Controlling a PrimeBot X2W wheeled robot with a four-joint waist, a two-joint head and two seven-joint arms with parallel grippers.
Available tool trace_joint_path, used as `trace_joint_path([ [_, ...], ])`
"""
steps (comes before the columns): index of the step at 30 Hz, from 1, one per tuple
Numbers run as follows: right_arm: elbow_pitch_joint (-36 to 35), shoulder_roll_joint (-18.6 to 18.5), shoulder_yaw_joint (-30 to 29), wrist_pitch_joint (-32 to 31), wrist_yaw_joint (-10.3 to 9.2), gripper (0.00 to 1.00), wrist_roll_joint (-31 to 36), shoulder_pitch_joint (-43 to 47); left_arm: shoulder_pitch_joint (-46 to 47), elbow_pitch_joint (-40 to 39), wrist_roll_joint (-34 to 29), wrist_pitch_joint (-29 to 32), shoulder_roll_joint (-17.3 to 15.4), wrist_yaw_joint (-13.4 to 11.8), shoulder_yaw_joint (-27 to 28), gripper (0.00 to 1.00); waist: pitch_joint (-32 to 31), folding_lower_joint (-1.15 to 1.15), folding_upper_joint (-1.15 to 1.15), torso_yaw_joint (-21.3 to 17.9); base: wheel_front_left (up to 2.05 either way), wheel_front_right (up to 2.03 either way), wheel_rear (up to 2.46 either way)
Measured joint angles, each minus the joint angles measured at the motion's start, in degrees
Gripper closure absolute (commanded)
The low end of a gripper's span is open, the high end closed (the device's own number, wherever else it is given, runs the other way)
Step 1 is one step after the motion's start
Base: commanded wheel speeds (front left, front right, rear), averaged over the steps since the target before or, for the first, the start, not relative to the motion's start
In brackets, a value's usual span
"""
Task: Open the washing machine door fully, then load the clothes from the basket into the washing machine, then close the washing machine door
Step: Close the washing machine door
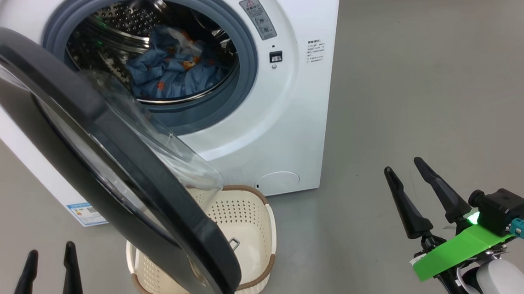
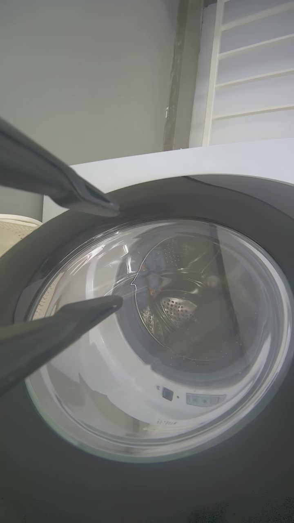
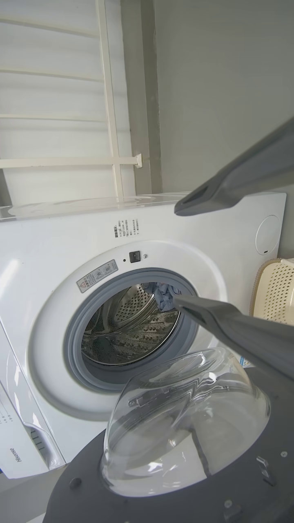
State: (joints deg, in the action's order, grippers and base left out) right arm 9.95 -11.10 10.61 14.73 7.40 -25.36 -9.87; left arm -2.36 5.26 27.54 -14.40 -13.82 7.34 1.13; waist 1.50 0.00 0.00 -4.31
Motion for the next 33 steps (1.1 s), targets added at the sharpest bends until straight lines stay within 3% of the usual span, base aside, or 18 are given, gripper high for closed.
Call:
trace_joint_path([
  [17,-0.44,-0.04,0.26,-0.01,0.0,0.0,-0.01,-0.03,-0.01,-0.91,-0.69,-0.2,0.99,0.0,0.73,0.0,-0.5,0.0,0.0,0.93,0.0,0.0,0.0],
  [18,-0.65,-0.05,0.4,0.0,0.0,0.17,-0.01,-0.08,-0.01,-0.91,-0.69,-0.23,1.08,0.0,0.74,0.0,-0.49,0.0,0.0,1.13,0.0,0.0,0.0],
  [19,-0.88,-0.04,0.56,-0.01,0.0,0.47,-0.01,-0.13,-0.01,-0.91,-0.69,-0.23,1.19,0.0,0.74,0.0,-0.5,0.0,0.0,1.35,0.0,0.0,0.0],
  [20,-1.16,-0.03,0.75,0.0,0.0,0.61,-0.01,-0.14,-0.01,-0.91,-0.69,-0.23,1.29,0.0,0.7,0.0,-0.51,0.0,0.0,1.62,0.0,0.0,0.0],
  [21,-1.43,-0.03,1.0,0.0,0.0,0.85,-0.03,-0.18,-0.01,-0.9,-0.69,-0.23,1.37,0.0,0.69,0.0,-0.54,0.0,0.0,1.91,0.0,0.0,0.0],
  [22,-1.66,-0.03,1.35,0.0,0.0,1.0,-0.11,-0.29,-0.01,-0.89,-0.69,-0.23,1.46,0.0,0.67,0.0,-0.57,0.0,0.0,2.23,0.0,0.0,0.0],
  [33,-8.66,0.56,5.68,0.0,0.0,1.0,-0.54,-3.7,0.0,-0.57,-0.69,-0.23,2.08,0.0,-0.01,0.0,-0.96,0.0,0.0,6.14,0.0,0.0,0.0],
])
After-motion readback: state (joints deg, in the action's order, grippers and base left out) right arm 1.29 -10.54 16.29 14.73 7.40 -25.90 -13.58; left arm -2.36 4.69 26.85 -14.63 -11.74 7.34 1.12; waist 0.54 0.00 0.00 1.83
